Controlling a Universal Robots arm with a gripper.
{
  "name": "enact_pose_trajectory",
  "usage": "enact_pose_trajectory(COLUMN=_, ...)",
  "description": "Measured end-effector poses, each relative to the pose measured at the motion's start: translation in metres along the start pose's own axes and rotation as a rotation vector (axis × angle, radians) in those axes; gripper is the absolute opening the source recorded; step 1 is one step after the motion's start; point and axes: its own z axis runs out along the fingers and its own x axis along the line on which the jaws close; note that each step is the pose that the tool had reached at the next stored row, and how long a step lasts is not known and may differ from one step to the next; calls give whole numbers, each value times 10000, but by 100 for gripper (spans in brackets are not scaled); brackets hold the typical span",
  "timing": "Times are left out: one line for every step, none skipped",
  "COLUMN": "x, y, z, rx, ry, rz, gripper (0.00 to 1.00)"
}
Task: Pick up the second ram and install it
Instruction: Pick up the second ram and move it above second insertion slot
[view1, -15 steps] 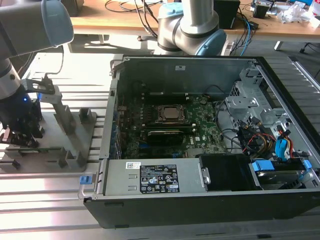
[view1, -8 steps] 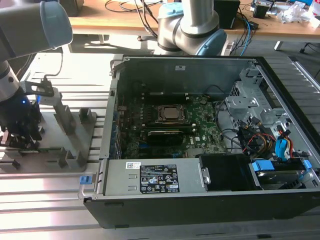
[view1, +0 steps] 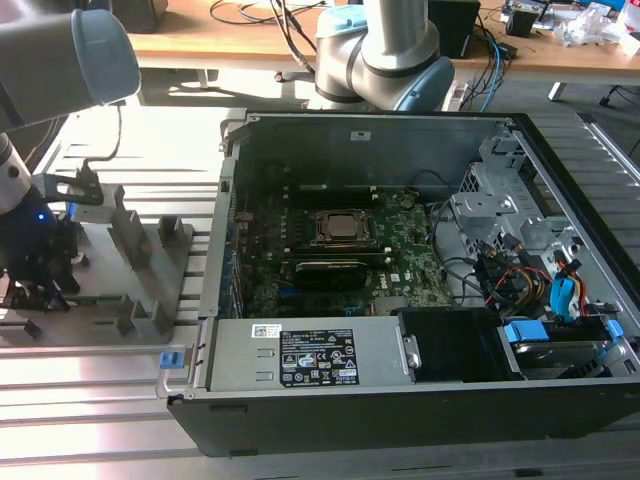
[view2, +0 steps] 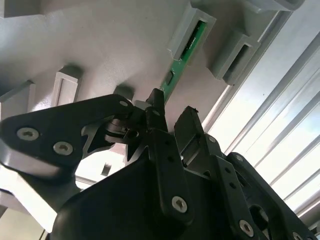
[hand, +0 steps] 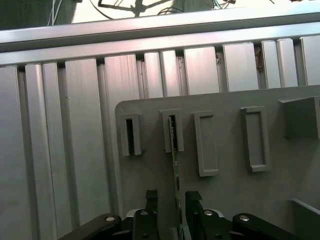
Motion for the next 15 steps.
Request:
enact_pose_trajectory(x=1, y=-1, z=7, rx=0, ry=8, rz=18, gripper=36)
enact_pose_trajectory(x=1, y=-1, z=17, rx=-1, ry=12, rz=69, gripper=36)
enact_pose_trajectory(x=1, y=-1, z=26, rx=-1, ry=8, rz=80, gripper=36)
enact_pose_trajectory(x=2, y=-3, z=32, rx=-5, ry=-34, rz=76, gripper=36)
enact_pose_trajectory(x=2, y=-3, z=35, rx=-14, ry=-119, rz=66, gripper=36)
enact_pose_trajectory(x=1, y=-2, z=40, rx=-26, ry=-248, rz=40, gripper=36)
enact_pose_trajectory(x=1, y=-2, z=42, rx=-35, ry=-326, rz=22, gripper=36)
enact_pose_trajectory(x=0, y=-2, z=47, rx=-39, ry=-362, rz=-38, gripper=36)
enact_pose_trajectory(x=0, y=-2, z=50, rx=-41, ry=-355, rz=-255, gripper=36)
enact_pose_trajectory(x=1, y=-2, z=52, rx=-43, ry=-350, rz=-419, gripper=36)
enact_pose_trajectory(x=1, y=-3, z=57, rx=-46, ry=-336, rz=-841, gripper=36)
enact_pose_trajectory(x=1, y=-3, z=58, rx=-48, ry=-332, rz=-940, gripper=36)
enact_pose_trajectory(x=1, y=-3, z=66, rx=-44, ry=-335, rz=-949, gripper=36)
enact_pose_trajectory(x=0, y=-4, z=82, rx=-45, ry=-334, rz=-950, gripper=36)
enact_pose_trajectory(x=1, y=-4, z=94, rx=-46, ry=-333, rz=-950, gripper=36)
